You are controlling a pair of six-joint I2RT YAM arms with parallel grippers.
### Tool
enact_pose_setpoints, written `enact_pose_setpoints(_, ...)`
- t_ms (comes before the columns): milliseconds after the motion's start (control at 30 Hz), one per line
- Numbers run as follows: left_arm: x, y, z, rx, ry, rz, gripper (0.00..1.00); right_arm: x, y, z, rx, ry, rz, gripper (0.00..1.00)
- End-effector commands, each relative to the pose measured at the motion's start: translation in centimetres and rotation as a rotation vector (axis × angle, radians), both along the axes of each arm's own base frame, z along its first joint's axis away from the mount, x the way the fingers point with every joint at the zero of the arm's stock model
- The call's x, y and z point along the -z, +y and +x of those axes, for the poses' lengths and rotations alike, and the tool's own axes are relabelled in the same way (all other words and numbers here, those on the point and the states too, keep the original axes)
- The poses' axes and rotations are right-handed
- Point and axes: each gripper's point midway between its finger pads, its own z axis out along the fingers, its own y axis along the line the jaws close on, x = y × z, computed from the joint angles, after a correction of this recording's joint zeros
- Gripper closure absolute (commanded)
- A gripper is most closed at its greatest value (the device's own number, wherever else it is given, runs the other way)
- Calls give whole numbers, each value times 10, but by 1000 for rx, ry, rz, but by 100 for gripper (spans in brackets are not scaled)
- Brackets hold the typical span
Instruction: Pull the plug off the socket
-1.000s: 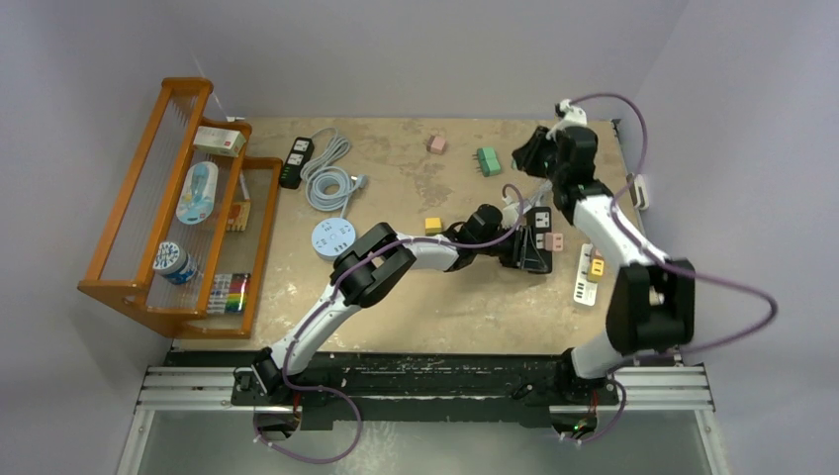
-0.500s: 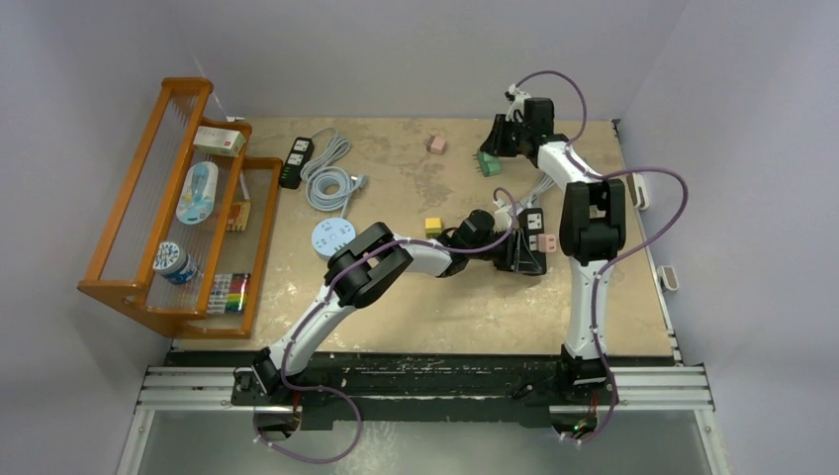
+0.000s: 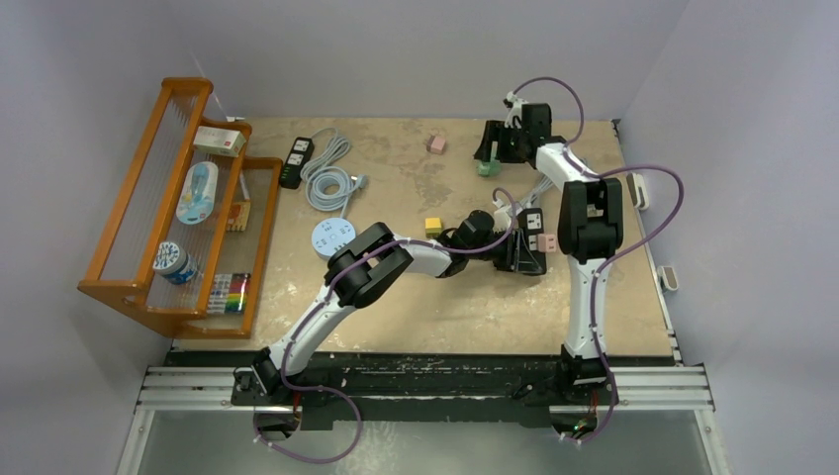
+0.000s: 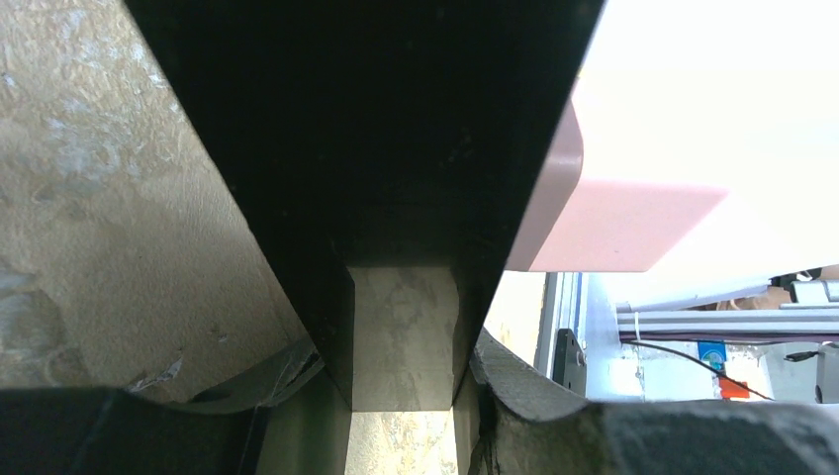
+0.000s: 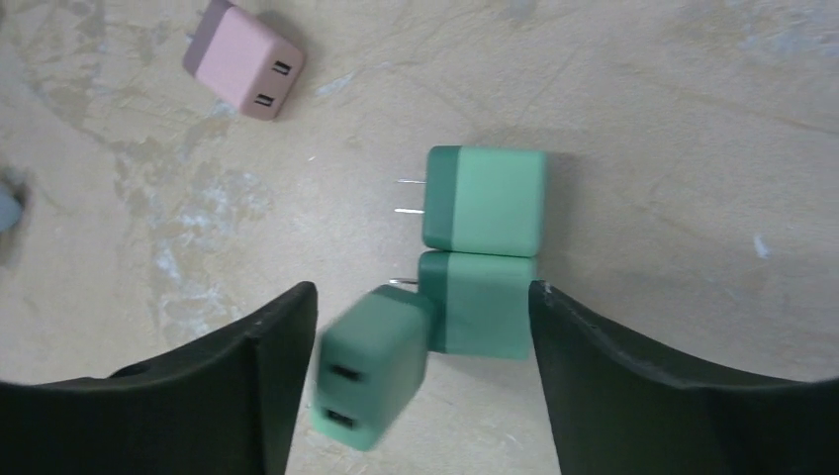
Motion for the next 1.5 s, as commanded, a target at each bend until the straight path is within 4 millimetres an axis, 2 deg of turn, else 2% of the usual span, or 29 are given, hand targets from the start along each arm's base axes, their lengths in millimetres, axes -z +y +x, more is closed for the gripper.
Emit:
enact_pose_setpoints(0,67,27,-6,-39,66,198,100,-72,-17,11,69,-168,-56,18)
enact_pose_setpoints(33,67,27,-6,-40,67,198,100,-94,-24,8,99,-208,-72,16)
enact_pose_setpoints(100,68,28,-6,-43,66,202,100,-123,-41,-5,186,-267,-105,11)
enact_pose_setpoints(133,68,29,-5,-44,63,203,100,-134,-52,-16,259,-298,-114,8)
enact_pose_setpoints(233,70,30,-3,-55,60,216,100,-164,-67,-57,387,-373,-44,6)
enact_pose_setpoints(333,71,30,-2,-62,62,219,100,-141,-75,-101,461,-320,0,7)
enact_pose_setpoints(500,72,31,-1,-66,62,225,100,-72,-69,-175,443,-111,16,9)
enact_pose_setpoints(600,72,29,0,-68,63,223,100,-52,-62,-205,413,-49,38,10)
enact_pose_setpoints(733,74,29,1,-72,67,226,100,-37,-60,-224,413,18,22,11)
enact_pose_setpoints(867,76,30,1,-75,71,233,100,-34,-74,-243,471,30,-20,11)
enact_pose_setpoints(1067,81,30,1,-74,85,243,100,-56,-99,-272,602,-24,-47,10)
enact_pose_setpoints(1200,83,30,0,-74,93,245,100,-58,-111,-290,650,-33,-77,11)
enact_pose_setpoints(1367,83,30,-1,-71,99,236,100,-59,-111,-287,651,-19,-73,13)
enact_pose_setpoints(1467,81,30,-2,-69,96,225,100,-53,-110,-280,648,-3,-86,14)
